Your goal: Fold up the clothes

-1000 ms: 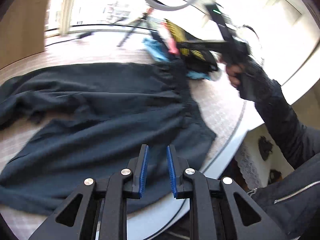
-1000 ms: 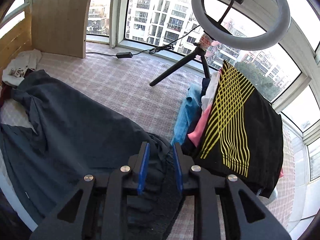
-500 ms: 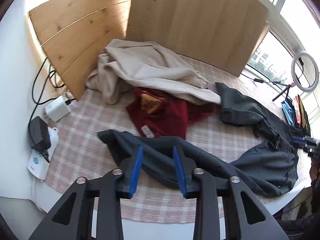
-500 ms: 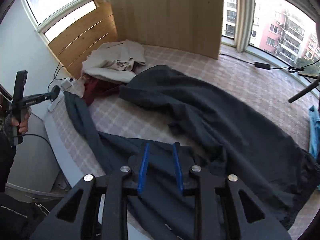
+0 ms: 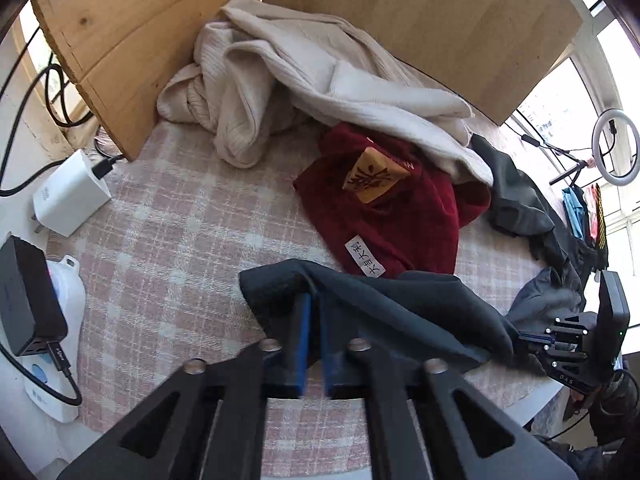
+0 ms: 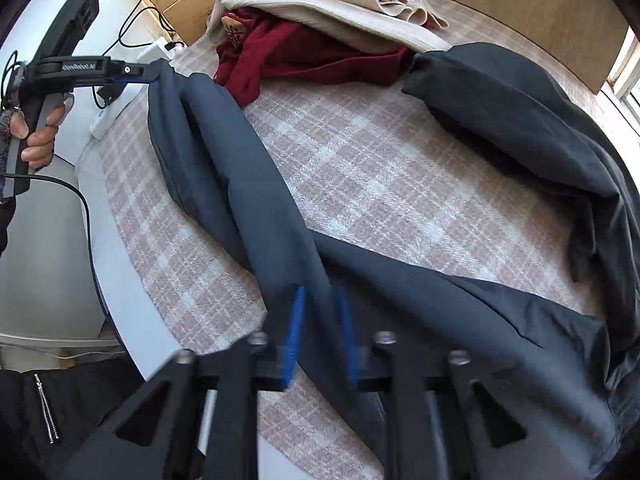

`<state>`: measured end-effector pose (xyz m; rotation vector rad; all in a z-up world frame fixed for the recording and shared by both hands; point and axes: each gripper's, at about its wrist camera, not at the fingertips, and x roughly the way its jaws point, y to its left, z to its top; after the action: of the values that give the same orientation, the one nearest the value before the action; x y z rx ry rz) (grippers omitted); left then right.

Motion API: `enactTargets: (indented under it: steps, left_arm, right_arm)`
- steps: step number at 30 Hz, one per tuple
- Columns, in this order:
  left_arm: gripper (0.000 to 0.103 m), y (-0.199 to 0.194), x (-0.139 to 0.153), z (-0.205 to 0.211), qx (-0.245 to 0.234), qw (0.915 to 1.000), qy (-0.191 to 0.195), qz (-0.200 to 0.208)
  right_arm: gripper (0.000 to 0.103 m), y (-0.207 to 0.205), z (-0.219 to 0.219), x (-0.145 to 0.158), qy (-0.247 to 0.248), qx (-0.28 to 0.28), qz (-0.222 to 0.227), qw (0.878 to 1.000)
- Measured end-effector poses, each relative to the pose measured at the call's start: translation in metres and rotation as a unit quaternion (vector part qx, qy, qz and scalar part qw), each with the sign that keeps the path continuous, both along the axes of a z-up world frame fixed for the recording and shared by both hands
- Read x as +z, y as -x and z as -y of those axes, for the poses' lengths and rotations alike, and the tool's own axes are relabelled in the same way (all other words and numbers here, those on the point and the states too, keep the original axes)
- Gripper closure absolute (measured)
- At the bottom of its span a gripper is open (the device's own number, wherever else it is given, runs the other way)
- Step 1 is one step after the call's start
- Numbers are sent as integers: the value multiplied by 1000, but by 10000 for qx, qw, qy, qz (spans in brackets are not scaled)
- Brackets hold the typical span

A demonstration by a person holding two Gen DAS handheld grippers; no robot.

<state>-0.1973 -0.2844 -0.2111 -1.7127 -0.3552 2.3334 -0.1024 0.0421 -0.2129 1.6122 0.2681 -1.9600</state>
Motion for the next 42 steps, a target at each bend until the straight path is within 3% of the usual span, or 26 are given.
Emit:
enactTargets:
  steps: [4, 8, 10, 12, 14, 17, 20, 24, 27, 30, 34, 37, 40, 42]
  left_arm:
    - [103, -9, 19, 2, -6, 9993, -95, -360]
    - [103, -41, 60, 11, 30, 9956, -198, -914]
    - [101, -70, 64, 10, -150, 9957, -152, -901]
    - [93, -91, 37, 7, -360, 9986, 197, -339]
    - [94, -113, 11, 5, -567, 9967, 543, 225]
    - [95, -116, 2, 14, -294, 9981, 370, 397]
    - [87, -94, 19, 8, -282, 9995, 144, 28]
    - [70, -48, 30, -26, -706, 9952, 561, -387]
    - [70, -12, 17, -56, -1186, 9867, 1027, -418]
    - [69, 13, -1, -69, -1525, 9805, 1219, -205]
    - [69, 25, -16, -79, -1866, 9754, 1169, 40]
    - [67, 32, -26, -84, -1987, 9707, 1347, 133]
    - [67, 36, -32, -85, -1932, 9711, 1391, 157]
    - [75, 31, -32, -89, -1944, 9681, 1579, 15]
  right_arm:
    - [101, -2, -3, 11, 1, -47, -39, 10000]
    - [101, -10, -31, 68, 310, -565, -744, 9951]
    - [101, -22, -45, 93, 498, -574, -894, 9931]
    - [101, -37, -49, 97, 361, -355, -747, 9959]
    - [101, -48, -46, 73, 114, -243, -339, 9991]
    - [101, -58, -41, 31, -407, -18, 64, 9992]
    - [101, -59, -43, 17, -330, -93, 167, 9993]
    - [98, -56, -57, 20, -211, -188, 147, 9995]
    - [94, -58, -71, 28, -134, -356, 110, 9992]
    - [85, -61, -87, 34, -160, -585, -1, 9982]
    - [85, -64, -117, 35, -142, -975, 54, 9951]
    - [85, -64, -134, 31, -196, -1127, 88, 9934]
    - [85, -64, -150, 28, -244, -1250, 126, 9918]
    - [85, -62, -159, 27, -274, -1328, 132, 9907]
